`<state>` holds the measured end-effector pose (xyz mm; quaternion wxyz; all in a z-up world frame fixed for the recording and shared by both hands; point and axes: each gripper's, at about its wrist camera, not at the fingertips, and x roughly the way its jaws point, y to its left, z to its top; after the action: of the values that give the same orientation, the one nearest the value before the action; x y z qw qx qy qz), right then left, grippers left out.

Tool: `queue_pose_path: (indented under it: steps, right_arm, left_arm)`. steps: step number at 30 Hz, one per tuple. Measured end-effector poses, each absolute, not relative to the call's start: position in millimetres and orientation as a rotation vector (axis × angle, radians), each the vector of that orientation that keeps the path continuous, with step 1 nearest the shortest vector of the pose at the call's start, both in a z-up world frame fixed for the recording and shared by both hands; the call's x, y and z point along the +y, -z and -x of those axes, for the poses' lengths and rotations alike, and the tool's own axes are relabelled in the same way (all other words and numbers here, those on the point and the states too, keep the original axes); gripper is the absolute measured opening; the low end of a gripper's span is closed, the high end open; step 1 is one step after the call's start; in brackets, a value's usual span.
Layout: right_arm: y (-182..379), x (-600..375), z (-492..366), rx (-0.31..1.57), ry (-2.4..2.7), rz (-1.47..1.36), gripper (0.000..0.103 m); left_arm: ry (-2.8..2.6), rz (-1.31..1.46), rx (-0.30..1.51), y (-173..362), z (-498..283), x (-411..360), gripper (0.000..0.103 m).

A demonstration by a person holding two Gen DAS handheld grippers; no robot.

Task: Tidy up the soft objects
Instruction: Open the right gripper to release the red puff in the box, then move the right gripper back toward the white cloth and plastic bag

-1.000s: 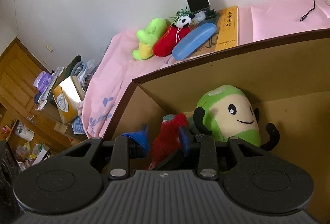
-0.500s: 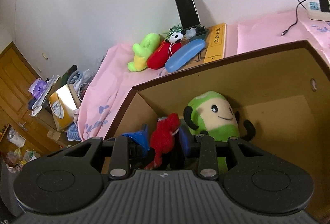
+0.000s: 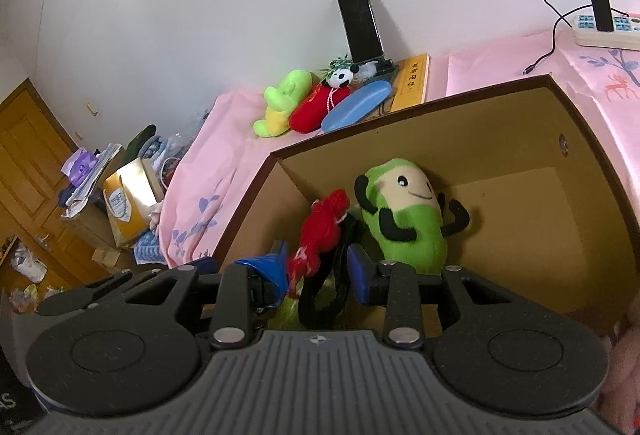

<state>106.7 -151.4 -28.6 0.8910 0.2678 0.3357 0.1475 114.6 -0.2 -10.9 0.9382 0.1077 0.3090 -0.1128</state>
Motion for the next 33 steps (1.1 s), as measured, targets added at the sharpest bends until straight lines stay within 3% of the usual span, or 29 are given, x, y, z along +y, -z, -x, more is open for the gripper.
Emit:
queue_pose_path:
  steps: [17,33]
  right_arm:
    - [33,-153,-58,0.695,-0.305,-0.561,0.017]
    - [83,-155,-41,0.848,-0.296,-0.603,0.017]
  left_arm:
    - [0.200,-0.206,0.649,14,-72,11,0.064]
    - [0.259,-0.145,0.792,68,-39,42,0.064]
